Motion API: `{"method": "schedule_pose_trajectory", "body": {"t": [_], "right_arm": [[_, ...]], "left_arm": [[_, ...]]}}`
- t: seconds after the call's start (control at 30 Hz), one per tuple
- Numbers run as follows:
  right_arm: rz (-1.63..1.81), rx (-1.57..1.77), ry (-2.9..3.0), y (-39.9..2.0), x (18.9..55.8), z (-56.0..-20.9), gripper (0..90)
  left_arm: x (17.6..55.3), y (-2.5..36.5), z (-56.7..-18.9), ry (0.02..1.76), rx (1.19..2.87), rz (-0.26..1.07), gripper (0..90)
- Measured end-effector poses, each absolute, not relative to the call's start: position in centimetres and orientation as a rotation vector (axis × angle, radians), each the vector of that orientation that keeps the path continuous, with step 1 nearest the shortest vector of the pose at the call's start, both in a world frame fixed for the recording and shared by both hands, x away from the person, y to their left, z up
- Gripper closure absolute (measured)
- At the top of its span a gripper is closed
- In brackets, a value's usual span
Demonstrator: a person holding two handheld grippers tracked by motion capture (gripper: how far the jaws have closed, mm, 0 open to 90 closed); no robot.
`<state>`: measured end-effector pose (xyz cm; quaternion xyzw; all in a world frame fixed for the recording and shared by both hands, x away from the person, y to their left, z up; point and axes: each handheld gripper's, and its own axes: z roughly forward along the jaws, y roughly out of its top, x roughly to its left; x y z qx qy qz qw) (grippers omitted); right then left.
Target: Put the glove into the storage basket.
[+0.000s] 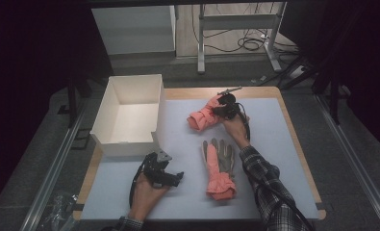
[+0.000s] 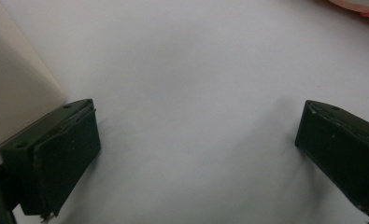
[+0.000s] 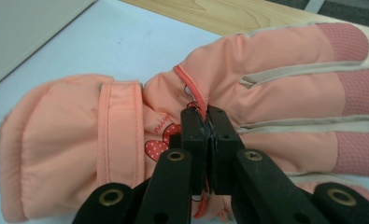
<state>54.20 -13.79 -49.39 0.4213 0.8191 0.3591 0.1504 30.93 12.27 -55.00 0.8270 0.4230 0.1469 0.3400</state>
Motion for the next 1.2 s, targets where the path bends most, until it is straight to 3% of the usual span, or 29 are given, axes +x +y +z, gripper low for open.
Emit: {"method": "schedule_pose_trajectory", "body": {"t": [0.73,1.2], "right_arm": [[1.163,0.923,2.507,-16.0,49.6,-43.0,86.1],[1.268,0.748,2.583,-19.2,45.6,-40.7,86.2]], "left_arm": [[30.9,12.3,-55.0,1.1,2.154,0.384,0.0],[30.9,12.3,-55.0,1.101,2.154,0.383,0.0]]}}
